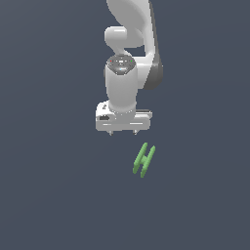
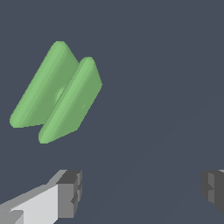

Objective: Pick up the object and move it to a goal position.

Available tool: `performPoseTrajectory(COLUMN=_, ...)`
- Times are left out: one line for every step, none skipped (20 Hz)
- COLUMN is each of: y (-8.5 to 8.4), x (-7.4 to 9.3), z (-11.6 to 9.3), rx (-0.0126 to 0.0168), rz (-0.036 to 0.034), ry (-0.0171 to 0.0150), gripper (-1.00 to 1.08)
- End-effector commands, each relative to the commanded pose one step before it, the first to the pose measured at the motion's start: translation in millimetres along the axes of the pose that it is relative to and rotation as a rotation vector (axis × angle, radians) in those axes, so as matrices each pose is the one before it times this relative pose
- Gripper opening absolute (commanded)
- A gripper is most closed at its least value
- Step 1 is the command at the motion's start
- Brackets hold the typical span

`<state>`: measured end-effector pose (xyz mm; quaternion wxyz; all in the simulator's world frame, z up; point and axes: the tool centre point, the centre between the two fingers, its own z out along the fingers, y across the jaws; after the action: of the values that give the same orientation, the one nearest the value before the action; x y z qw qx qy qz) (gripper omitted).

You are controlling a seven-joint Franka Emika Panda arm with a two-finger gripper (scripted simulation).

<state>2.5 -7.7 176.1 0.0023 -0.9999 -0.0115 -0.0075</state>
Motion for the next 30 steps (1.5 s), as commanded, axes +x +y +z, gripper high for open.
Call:
performPoseTrajectory(y=0.01, x=0.00, z=0.00, rx=0.00000, rz=0.00000, ry=0.00000, gripper=1.00)
performPoseTrajectory(y=-0.34, x=-0.06, z=0.23, rx=-0.00003, rz=-0.00035, ry=-0.00060, gripper=1.00)
performPoseTrajectory(y=-0.94, x=-0.17, z=0.66, rx=-0.00005, rz=-0.00094, ry=-0.00171, gripper=1.00)
performPoseTrajectory(y=-1.57, x=-0.27, z=1.14, rx=-0.00010, rz=-0.00159, ry=-0.00290, gripper=1.00)
performPoseTrajectory(y=-2.15, x=-0.39, z=1.54, rx=-0.00016, rz=-0.00219, ry=-0.00396, gripper=1.00)
performPoseTrajectory(y=-2.77, x=-0.49, z=2.02, rx=-0.00024, rz=-0.00289, ry=-0.00514, gripper=1.00)
performPoseTrajectory(y=-3.23, x=-0.61, z=2.35, rx=-0.00033, rz=-0.00345, ry=-0.00601, gripper=1.00)
performPoseTrajectory(y=-2.82, x=-0.55, z=2.05, rx=-0.00034, rz=-0.00312, ry=-0.00527, gripper=1.00)
performPoseTrajectory(y=-2.20, x=-0.44, z=1.62, rx=-0.00029, rz=-0.00256, ry=-0.00415, gripper=1.00)
performPoseTrajectory(y=-1.52, x=-0.34, z=1.10, rx=-0.00022, rz=-0.00189, ry=-0.00288, gripper=1.00)
performPoseTrajectory(y=-0.91, x=-0.21, z=0.68, rx=-0.00014, rz=-0.00128, ry=-0.00176, gripper=1.00)
performPoseTrajectory(y=-0.35, x=-0.06, z=0.30, rx=-0.00006, rz=-0.00069, ry=-0.00069, gripper=1.00)
performPoseTrajectory(y=0.53, x=0.02, z=-0.45, rx=0.00008, rz=0.00065, ry=0.00100, gripper=1.00)
performPoseTrajectory(y=0.45, x=0.24, z=-0.33, rx=0.00008, rz=0.00120, ry=0.00097, gripper=1.00)
performPoseTrajectory(y=-0.03, x=0.27, z=-0.07, rx=0.00003, rz=0.00166, ry=0.00031, gripper=1.00)
performPoseTrajectory(y=-0.36, x=0.40, z=0.10, rx=0.00001, rz=0.00249, ry=-0.00003, gripper=1.00)
performPoseTrajectory(y=-0.52, x=0.57, z=0.16, rx=0.00001, rz=0.00359, ry=-0.00009, gripper=1.00)
performPoseTrajectory(y=-0.60, x=0.75, z=0.16, rx=0.00002, rz=0.00483, ry=0.00000, gripper=1.00)
performPoseTrajectory(y=-0.73, x=0.94, z=0.15, rx=0.00003, rz=0.00598, ry=0.00012, gripper=1.00)
performPoseTrajectory(y=-0.82, x=1.12, z=0.15, rx=0.00004, rz=0.00721, ry=0.00022, gripper=1.00)
performPoseTrajectory(y=-0.96, x=1.29, z=0.16, rx=0.00005, rz=0.00834, ry=0.00030, gripper=1.00)
performPoseTrajectory(y=-1.08, x=1.45, z=0.18, rx=0.00006, rz=0.00946, ry=0.00035, gripper=1.00)
performPoseTrajectory(y=-1.23, x=1.59, z=0.22, rx=0.00007, rz=0.01053, ry=0.00037, gripper=1.00)
performPoseTrajectory(y=-1.44, x=1.73, z=0.26, rx=0.00006, rz=0.01161, ry=0.00037, gripper=1.00)
performPoseTrajectory(y=-1.61, x=1.86, z=0.30, rx=0.00006, rz=0.01269, ry=0.00038, gripper=1.00)
performPoseTrajectory(y=-1.77, x=1.99, z=0.33, rx=0.00007, rz=0.01379, ry=0.00042, gripper=1.00)
performPoseTrajectory(y=-1.96, x=2.11, z=0.36, rx=0.00008, rz=0.01491, ry=0.00047, gripper=1.00)
performPoseTrajectory(y=-2.15, x=2.22, z=0.40, rx=0.00008, rz=0.01604, ry=0.00051, gripper=1.00)
performPoseTrajectory(y=-2.36, x=2.32, z=0.44, rx=0.00008, rz=0.01716, ry=0.00054, gripper=1.00)
performPoseTrajectory(y=-2.59, x=2.40, z=0.49, rx=0.00008, rz=0.01829, ry=0.00058, gripper=1.00)
